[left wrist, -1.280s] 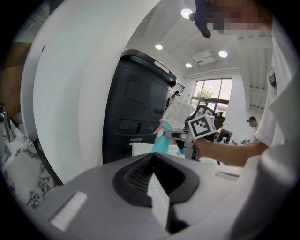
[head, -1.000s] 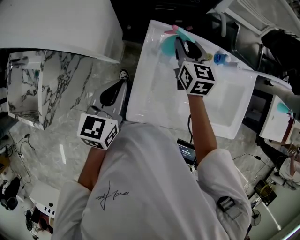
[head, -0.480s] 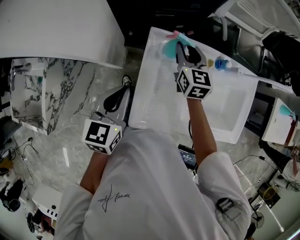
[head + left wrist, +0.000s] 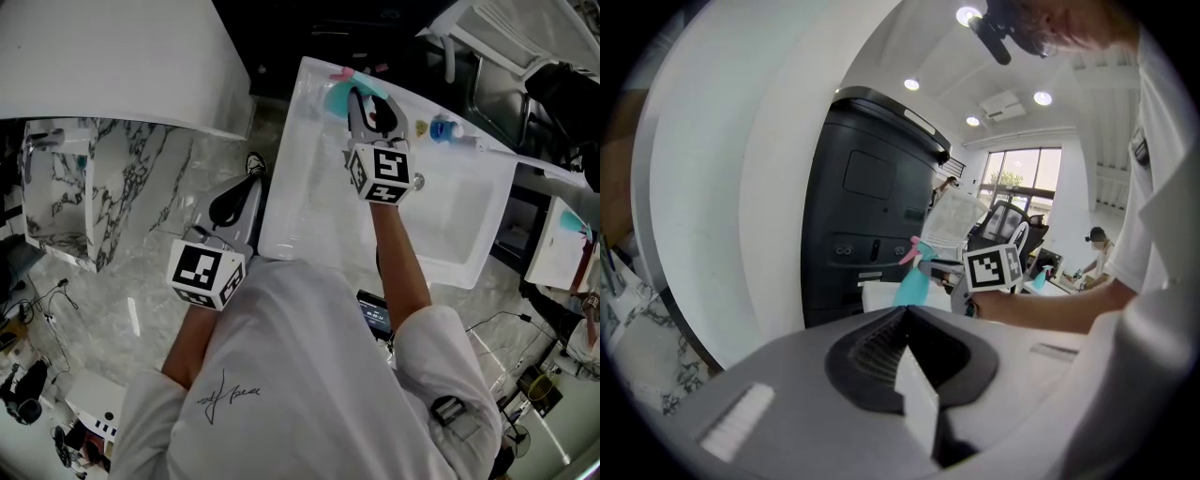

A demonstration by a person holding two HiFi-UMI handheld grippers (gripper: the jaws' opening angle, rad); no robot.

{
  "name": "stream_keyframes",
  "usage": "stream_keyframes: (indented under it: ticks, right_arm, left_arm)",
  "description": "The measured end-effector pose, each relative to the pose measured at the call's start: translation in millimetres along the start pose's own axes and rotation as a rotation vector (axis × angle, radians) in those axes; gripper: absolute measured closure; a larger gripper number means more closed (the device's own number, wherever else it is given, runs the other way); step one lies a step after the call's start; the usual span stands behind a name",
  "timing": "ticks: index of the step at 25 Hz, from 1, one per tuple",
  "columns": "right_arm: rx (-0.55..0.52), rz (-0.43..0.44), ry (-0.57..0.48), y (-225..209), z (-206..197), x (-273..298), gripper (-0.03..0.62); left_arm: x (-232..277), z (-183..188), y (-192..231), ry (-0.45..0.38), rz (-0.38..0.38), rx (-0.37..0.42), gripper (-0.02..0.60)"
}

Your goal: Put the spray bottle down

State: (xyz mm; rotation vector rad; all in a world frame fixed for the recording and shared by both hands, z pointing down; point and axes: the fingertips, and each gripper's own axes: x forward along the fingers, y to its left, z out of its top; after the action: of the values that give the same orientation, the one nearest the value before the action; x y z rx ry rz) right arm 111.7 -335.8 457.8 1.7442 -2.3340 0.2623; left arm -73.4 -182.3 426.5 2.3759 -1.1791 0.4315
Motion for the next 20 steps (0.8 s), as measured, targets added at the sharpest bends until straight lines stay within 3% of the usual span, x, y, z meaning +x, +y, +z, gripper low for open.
stream_keyframes:
  ticks: [5, 10, 20]
  right_arm:
    - [0.021, 0.020, 0.023, 1, -4, 1, 0.468]
    - [0.039, 0.041, 0.034, 4, -7, 0, 0.427]
    - [0.040, 0.032, 0.048, 4, -7, -6, 0.427]
  left_arm:
    - [0, -1, -3, -0.002, -0.006, -0.009, 0.534]
    - [0, 0, -6, -0.005, -0.012, -0.006, 0.534]
    - [-1, -4, -10, -0.003, -0.020, -0.009, 0.534]
